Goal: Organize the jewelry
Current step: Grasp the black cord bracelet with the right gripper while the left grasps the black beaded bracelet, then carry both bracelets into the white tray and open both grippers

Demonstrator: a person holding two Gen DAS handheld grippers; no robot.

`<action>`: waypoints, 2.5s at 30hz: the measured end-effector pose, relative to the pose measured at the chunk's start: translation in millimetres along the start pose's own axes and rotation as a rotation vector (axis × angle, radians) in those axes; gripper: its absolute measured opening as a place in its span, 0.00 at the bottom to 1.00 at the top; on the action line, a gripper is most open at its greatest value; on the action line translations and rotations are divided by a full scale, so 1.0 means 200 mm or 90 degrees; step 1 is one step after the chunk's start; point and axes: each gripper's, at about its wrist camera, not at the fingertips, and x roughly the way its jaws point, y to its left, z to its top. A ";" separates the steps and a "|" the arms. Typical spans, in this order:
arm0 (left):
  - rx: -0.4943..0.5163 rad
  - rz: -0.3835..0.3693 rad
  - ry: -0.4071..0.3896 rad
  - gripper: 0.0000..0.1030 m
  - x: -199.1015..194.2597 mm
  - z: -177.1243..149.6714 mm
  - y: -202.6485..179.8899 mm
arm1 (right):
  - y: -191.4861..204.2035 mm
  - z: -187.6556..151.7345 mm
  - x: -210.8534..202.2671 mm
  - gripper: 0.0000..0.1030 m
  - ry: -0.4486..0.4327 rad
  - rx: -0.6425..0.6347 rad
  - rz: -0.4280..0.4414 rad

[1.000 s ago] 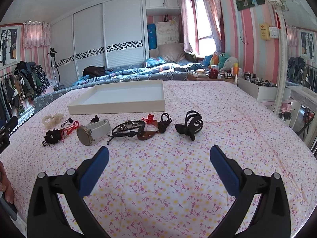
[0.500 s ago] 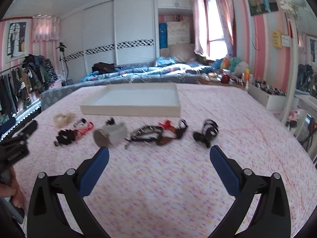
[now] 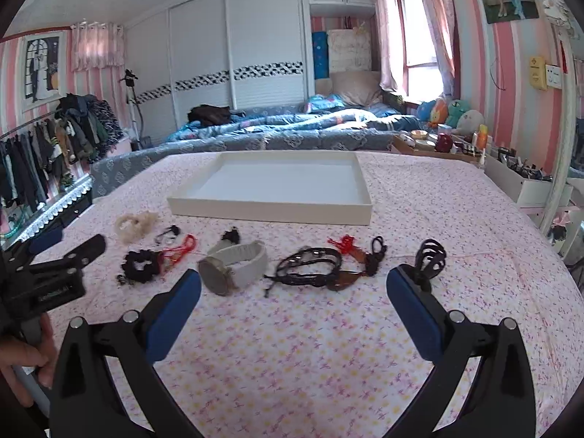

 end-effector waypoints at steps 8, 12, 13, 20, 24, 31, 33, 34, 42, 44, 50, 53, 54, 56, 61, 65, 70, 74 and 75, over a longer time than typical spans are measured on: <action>0.033 0.020 0.011 0.97 0.08 0.01 0.01 | -0.10 0.03 0.17 0.72 0.058 0.010 0.005; 0.019 0.019 0.032 0.97 0.13 0.03 0.05 | -0.12 0.05 0.26 0.63 0.081 0.020 0.002; 0.017 0.019 0.035 0.97 0.15 0.03 0.05 | -0.12 0.05 0.27 0.58 0.084 0.018 0.000; -0.006 0.015 0.060 0.96 0.26 0.05 0.10 | -0.15 0.05 0.44 0.38 0.144 0.031 -0.008; -0.004 0.000 0.083 0.96 0.31 0.05 0.11 | -0.13 0.03 0.51 0.22 0.170 0.029 -0.007; 0.009 -0.034 0.126 0.90 0.39 0.05 0.07 | -0.14 0.02 0.49 0.08 0.165 0.035 -0.003; 0.013 -0.042 0.142 0.82 0.41 0.04 0.05 | -0.15 0.03 0.47 0.08 0.156 0.039 -0.002; 0.013 -0.048 0.156 0.76 0.43 0.04 0.05 | -0.15 0.04 0.46 0.08 0.155 0.043 0.003; 0.020 -0.092 0.223 0.07 0.52 -0.01 0.01 | -0.18 0.07 0.39 0.08 0.127 0.052 0.020; 0.011 -0.098 0.211 0.06 0.50 0.00 0.01 | -0.18 0.08 0.37 0.08 0.119 0.055 0.024; 0.001 -0.107 0.165 0.06 0.36 0.04 0.02 | -0.21 0.12 0.26 0.08 0.078 0.059 0.035; -0.011 -0.110 0.137 0.06 0.27 0.09 0.04 | -0.22 0.13 0.21 0.08 0.063 0.054 0.034; -0.012 -0.109 0.129 0.06 0.25 0.11 0.05 | -0.23 0.13 0.20 0.08 0.059 0.058 0.036; -0.009 -0.103 0.104 0.06 0.19 0.16 0.04 | -0.23 0.14 0.17 0.08 0.052 0.060 0.039; 0.010 -0.074 0.052 0.06 0.08 0.26 0.02 | -0.24 0.19 0.08 0.08 0.013 0.051 0.036; 0.016 -0.056 0.026 0.06 0.06 0.31 0.05 | -0.25 0.27 0.03 0.08 -0.024 0.031 0.024; 0.022 -0.062 -0.013 0.06 0.05 0.45 0.02 | -0.27 0.41 0.02 0.08 -0.061 0.024 0.033; 0.019 -0.097 -0.045 0.06 0.11 0.58 -0.03 | -0.27 0.56 0.09 0.08 -0.077 0.034 0.067; 0.020 -0.105 -0.061 0.06 0.14 0.61 -0.05 | -0.27 0.60 0.12 0.08 -0.079 0.036 0.079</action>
